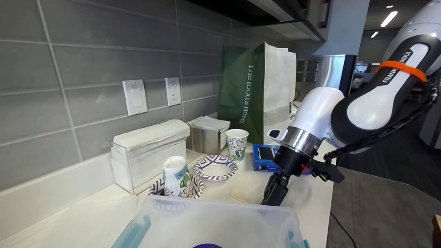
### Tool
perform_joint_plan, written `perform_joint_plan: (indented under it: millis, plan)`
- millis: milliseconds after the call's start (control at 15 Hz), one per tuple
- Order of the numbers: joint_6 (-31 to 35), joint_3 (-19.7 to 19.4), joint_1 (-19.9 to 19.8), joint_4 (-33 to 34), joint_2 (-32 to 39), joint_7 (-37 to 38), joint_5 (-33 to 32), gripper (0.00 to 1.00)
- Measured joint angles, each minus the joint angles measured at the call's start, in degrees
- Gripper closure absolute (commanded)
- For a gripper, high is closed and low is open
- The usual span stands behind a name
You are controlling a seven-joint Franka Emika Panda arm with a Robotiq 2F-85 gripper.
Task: Move the spoon slightly
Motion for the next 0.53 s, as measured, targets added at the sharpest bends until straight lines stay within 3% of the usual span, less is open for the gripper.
perform_joint_plan:
  millis: [333, 467, 533]
  plan:
    - [-7.53, 5.27, -4.29, 1.28, 1.36, 0.3, 0.88, 0.99]
    - [-11.12, 8.4, -6.29, 1.67, -0.41, 1.1, 1.22, 0.71]
    - [-13.09, 10.17, -7.34, 1.78, -1.65, 1.67, 1.4, 0.64]
